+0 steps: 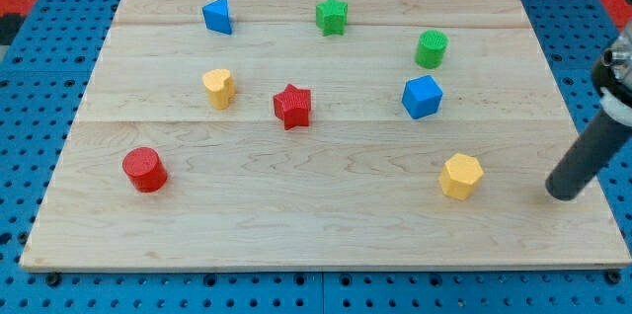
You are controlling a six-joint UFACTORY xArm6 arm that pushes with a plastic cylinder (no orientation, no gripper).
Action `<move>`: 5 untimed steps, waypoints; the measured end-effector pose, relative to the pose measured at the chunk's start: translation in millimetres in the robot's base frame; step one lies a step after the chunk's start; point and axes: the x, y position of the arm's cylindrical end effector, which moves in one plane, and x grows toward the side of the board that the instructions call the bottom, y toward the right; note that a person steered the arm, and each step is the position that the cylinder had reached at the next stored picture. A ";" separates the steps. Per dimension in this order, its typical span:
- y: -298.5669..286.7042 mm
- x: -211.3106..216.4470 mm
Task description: Push the blue cube towards the yellow hexagon
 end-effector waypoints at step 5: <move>-209.2 -104.7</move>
